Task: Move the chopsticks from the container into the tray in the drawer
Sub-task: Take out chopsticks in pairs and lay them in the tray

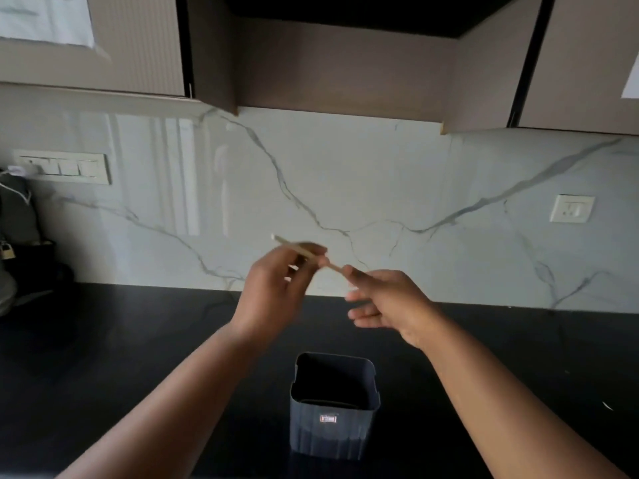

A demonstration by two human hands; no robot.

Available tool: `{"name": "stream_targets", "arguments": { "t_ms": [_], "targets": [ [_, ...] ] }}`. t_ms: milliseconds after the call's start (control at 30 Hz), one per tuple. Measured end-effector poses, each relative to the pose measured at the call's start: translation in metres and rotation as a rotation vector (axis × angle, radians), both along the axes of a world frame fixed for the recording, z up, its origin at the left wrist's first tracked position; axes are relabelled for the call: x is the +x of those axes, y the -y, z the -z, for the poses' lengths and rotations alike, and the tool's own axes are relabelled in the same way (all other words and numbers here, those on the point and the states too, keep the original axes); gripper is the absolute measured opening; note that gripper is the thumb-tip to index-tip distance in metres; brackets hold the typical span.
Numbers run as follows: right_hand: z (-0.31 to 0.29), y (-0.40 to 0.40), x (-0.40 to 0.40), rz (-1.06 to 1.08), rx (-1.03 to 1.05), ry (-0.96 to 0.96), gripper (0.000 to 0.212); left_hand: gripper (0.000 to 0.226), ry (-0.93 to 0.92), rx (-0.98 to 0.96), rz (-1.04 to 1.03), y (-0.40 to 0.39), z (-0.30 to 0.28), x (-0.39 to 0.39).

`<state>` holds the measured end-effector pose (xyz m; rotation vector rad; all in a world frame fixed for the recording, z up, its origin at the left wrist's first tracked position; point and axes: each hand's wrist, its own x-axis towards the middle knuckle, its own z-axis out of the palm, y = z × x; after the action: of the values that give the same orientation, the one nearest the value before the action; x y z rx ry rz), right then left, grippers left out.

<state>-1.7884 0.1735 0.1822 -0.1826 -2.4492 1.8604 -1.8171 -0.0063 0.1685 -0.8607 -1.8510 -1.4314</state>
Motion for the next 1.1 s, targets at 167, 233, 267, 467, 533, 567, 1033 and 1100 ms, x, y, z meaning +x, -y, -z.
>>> {"name": "stream_targets", "arguments": {
  "t_ms": [167, 233, 267, 467, 533, 567, 1033, 1100],
  "targets": [
    [0.014, 0.013, 0.023, -0.018, 0.201, -0.244, 0.034, 0.005, 0.378, 0.037, 0.084, -0.004, -0.034, -0.002],
    [0.023, 0.023, 0.029, -0.116, -0.057, -0.186, 0.013, 0.008, 0.488, -0.090, 0.118, -0.009, -0.034, -0.005],
    [0.029, 0.027, 0.031, -0.132, -0.134, -0.158, 0.010, 0.009, 0.542, -0.144, 0.130, -0.012, -0.031, -0.007],
    [0.063, 0.027, 0.030, -0.129, -0.233, 0.023, 0.013, 0.020, 0.802, -0.219, 0.190, -0.018, 0.005, -0.017],
    [0.072, 0.023, 0.029, -0.129, -0.172, 0.037, 0.011, 0.033, 0.840, -0.197, 0.203, -0.014, 0.018, -0.018],
    [0.077, 0.020, 0.029, -0.135, -0.114, 0.043, 0.009, 0.042, 0.858, -0.168, 0.204, -0.011, 0.025, -0.020],
    [0.307, 0.009, 0.090, -0.590, 1.012, 0.199, 0.026, 0.079, 0.822, -1.035, -0.493, 0.066, 0.264, -0.037],
    [0.333, 0.007, 0.097, -0.594, 1.107, 0.229, 0.023, 0.079, 0.768, -1.078, -0.515, 0.067, 0.286, -0.025]
  ]
}}
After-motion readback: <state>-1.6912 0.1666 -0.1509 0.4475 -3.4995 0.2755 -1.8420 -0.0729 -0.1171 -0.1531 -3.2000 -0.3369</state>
